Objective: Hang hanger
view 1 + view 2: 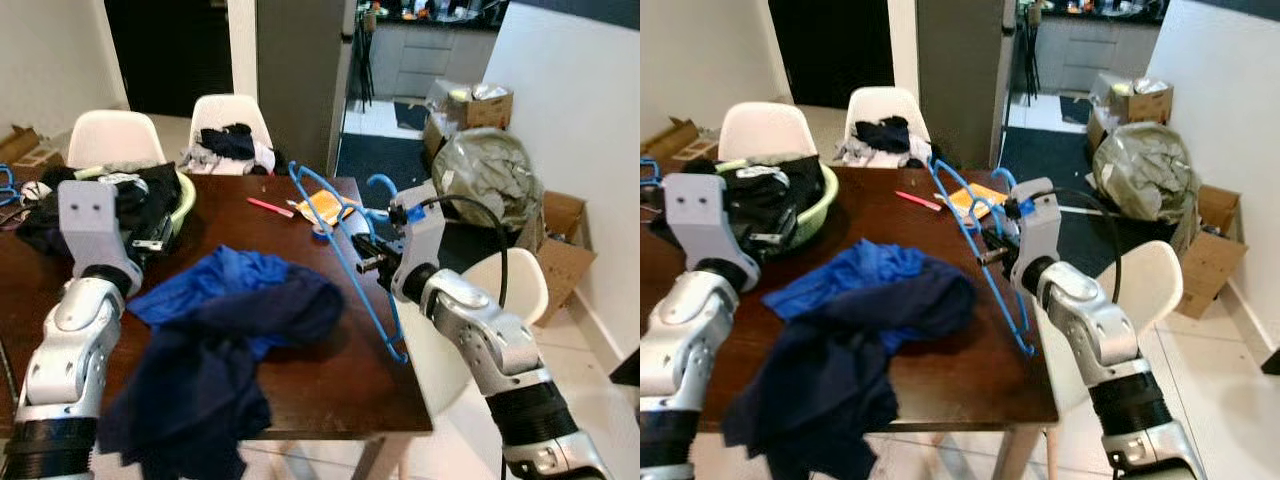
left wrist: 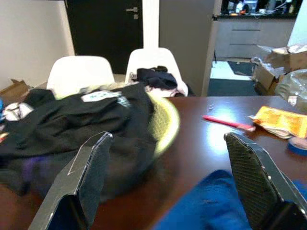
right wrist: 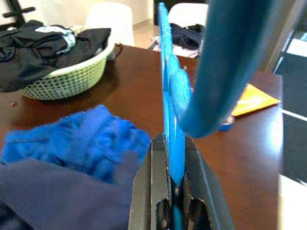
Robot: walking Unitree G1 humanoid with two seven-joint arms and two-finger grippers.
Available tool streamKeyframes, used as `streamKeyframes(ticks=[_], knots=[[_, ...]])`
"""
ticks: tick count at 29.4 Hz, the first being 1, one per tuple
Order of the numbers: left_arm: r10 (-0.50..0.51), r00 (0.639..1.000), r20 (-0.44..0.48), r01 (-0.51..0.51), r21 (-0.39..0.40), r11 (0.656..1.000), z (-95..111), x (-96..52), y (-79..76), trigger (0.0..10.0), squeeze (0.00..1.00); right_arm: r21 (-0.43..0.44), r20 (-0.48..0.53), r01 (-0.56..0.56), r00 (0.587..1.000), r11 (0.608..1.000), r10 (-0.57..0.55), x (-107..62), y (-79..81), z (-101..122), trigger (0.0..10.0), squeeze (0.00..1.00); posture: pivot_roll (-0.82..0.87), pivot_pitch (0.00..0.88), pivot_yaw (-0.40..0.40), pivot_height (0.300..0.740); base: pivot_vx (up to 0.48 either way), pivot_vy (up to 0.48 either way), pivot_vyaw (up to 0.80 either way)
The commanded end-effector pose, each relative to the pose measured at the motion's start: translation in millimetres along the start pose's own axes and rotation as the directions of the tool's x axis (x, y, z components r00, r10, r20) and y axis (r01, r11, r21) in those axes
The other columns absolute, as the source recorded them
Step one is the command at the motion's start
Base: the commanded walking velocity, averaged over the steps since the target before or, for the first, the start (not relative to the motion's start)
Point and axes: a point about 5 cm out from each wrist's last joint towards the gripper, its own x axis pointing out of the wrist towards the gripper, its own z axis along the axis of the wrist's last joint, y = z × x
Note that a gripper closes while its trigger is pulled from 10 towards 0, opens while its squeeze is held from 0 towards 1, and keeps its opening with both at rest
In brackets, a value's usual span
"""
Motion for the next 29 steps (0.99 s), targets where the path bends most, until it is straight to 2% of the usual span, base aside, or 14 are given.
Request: streamKeyframes(ticks=[1, 8, 10, 15, 29], knots=[[0.008, 1.000, -0.006, -0.007, 0.012, 1.000, -2.2, 0.2, -0.9, 10.0, 0.00, -0.013, 0.009, -0.017, 1.000, 1.000, 0.017, 1.7, 5.5, 1.5, 10.0, 0.00, 0.08, 0.000, -0.075, 0.740, 0.000, 0.472, 0.00], [0.009, 1.000, 0.017, -0.009, -0.009, 1.000, 1.4, 2.3, -4.4, 10.0, 0.00, -0.017, 0.014, -0.025, 1.000, 1.000, 0.026, 2.9, 9.5, 1.1, 10.0, 0.00, 0.09, 0.000, -0.078, 0.740, 0.000, 0.476, 0.00], [0.037, 0.998, 0.045, -0.036, -0.034, 0.999, 6.4, 2.7, -1.7, 10.0, 0.00, -0.017, 0.018, -0.030, 0.999, 0.999, 0.031, 3.3, 11.1, 2.0, 10.0, 0.00, 0.09, 0.000, -0.078, 0.740, 0.000, 0.000, 0.00], [0.029, 0.998, 0.049, -0.028, -0.011, 1.000, 7.9, 2.9, -0.7, 10.0, 0.00, -0.025, 0.019, -0.031, 0.999, 0.999, 0.032, 3.5, 12.3, 1.3, 10.0, 0.00, 0.08, 0.000, -0.074, 0.740, 0.000, 0.000, 0.00], [0.023, 0.998, 0.066, -0.021, -0.029, 0.999, 9.5, 4.7, -3.4, 10.0, 0.00, -0.026, 0.024, -0.040, 0.999, 0.999, 0.040, 2.4, 16.0, 1.4, 10.0, 0.00, 0.08, 0.000, -0.068, 0.740, 0.468, 0.000, 0.00]])
